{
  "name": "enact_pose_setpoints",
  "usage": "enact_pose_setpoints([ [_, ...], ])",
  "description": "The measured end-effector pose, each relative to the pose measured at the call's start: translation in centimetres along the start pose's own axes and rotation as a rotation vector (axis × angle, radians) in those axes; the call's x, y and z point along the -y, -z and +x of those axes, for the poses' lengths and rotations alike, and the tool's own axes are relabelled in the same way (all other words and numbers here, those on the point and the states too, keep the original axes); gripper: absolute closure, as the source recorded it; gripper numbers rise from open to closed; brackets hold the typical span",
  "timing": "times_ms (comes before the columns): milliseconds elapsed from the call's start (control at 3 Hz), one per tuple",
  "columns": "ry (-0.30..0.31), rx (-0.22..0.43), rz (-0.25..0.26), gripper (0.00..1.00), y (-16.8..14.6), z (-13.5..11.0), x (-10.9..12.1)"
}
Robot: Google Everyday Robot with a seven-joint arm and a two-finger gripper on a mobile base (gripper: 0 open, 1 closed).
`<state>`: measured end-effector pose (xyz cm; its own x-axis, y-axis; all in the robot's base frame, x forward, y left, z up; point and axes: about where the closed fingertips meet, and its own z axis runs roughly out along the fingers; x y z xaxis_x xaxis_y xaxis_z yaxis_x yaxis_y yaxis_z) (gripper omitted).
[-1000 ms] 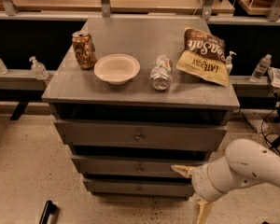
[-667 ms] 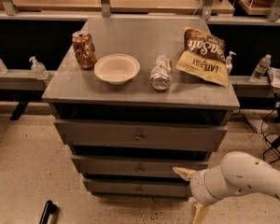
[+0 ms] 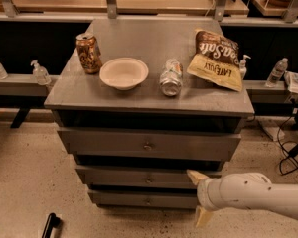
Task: Open middle drawer
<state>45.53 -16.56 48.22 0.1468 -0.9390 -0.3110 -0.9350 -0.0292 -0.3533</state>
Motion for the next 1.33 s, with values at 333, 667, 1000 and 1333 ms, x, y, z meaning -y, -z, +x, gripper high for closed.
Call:
enact_pose_setpoints([
  [333, -0.018, -0.046, 0.065, 0.0, -1.3, 1.3, 2.9],
  [667, -0.028, -0.082, 0.1, 0.0, -3.5, 2.6, 5.1],
  [1000, -0.002, -0.077, 0.115, 0.0, -6.7, 3.3, 6.7],
  [1333, -0.011, 0.03, 0.185, 0.0, -8.2, 3.0, 6.0],
])
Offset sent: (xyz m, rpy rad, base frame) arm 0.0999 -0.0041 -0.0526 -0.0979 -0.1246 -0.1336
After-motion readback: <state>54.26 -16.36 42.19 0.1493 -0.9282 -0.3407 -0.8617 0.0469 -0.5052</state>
